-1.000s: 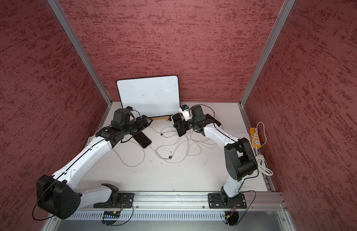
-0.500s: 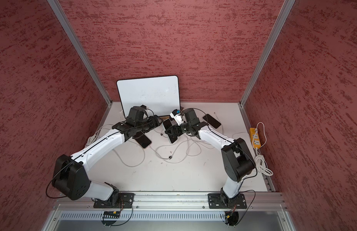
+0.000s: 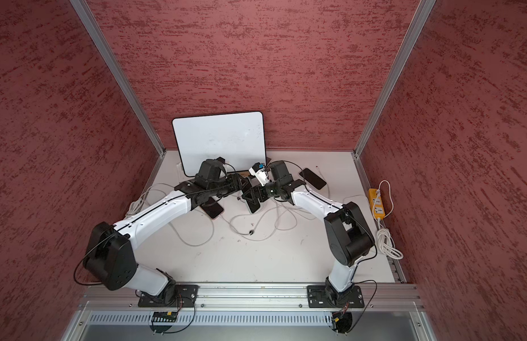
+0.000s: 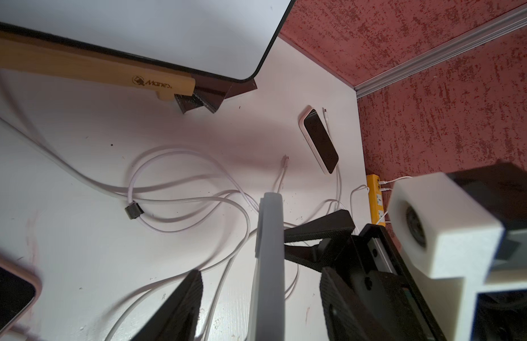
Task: Plug the charging cable into the phone
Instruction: Pick up the phone at the center of the board, then pick up the charging cable from the center of the board.
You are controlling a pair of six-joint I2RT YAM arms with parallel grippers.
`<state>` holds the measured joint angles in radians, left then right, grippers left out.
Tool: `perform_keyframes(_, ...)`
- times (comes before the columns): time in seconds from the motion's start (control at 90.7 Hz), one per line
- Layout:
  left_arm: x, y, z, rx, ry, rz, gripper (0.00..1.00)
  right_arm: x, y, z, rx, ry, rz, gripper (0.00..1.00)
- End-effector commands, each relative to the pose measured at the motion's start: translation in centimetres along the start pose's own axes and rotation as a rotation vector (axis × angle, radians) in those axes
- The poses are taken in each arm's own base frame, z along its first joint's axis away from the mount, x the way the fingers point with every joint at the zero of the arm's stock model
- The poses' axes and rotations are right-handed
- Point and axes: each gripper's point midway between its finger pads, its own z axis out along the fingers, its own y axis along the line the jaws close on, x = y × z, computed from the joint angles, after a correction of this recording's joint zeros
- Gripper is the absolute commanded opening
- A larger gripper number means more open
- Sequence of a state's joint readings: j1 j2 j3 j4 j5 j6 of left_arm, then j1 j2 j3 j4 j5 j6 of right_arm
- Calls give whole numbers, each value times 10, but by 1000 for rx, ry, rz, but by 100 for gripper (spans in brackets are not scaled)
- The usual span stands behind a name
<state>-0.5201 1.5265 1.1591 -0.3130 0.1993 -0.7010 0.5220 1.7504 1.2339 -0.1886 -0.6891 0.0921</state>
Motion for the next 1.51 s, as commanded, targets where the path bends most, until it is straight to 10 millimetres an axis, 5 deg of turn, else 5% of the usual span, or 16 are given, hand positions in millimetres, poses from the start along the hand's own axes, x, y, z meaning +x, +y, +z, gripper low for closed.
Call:
perform_keyframes(0.0, 1, 2, 9, -9, -9, 9, 63, -25, 24, -7, -67, -50, -53, 45)
perform_keyframes(0.287, 6, -1, 15, -6, 10, 10, 35, -23, 24, -7, -66, -44, -56, 45)
perform_keyframes(0.529, 1, 5, 10, -56, 3, 19, 0, -27, 27, -10, -63, -49, -62, 51)
perform_keyframes(0.661, -4, 12, -3, -102, -9, 42, 0, -31, 28, -18, -28, -56, -72, 71)
perform_keyframes(0.793, -29, 36, -39, -189, -91, 36, 0, -32, 23, -28, 44, -53, -46, 78)
perform_keyframes(0.937, -45, 72, -74, -190, -150, -84, 0, -36, -8, -47, 223, -88, 58, 83)
perform_keyframes(1.08, -39, 89, -96, -180, -182, -129, 0, -24, -79, -74, 585, -71, 263, 84)
perform_keyframes(1.179, -32, 91, -104, -171, -192, -130, 0, 2, -123, -85, 789, 24, 399, 80)
perform_keyframes(1.499, -18, 100, -105, -183, -175, -142, 0, 44, -189, -64, 933, 135, 617, 67)
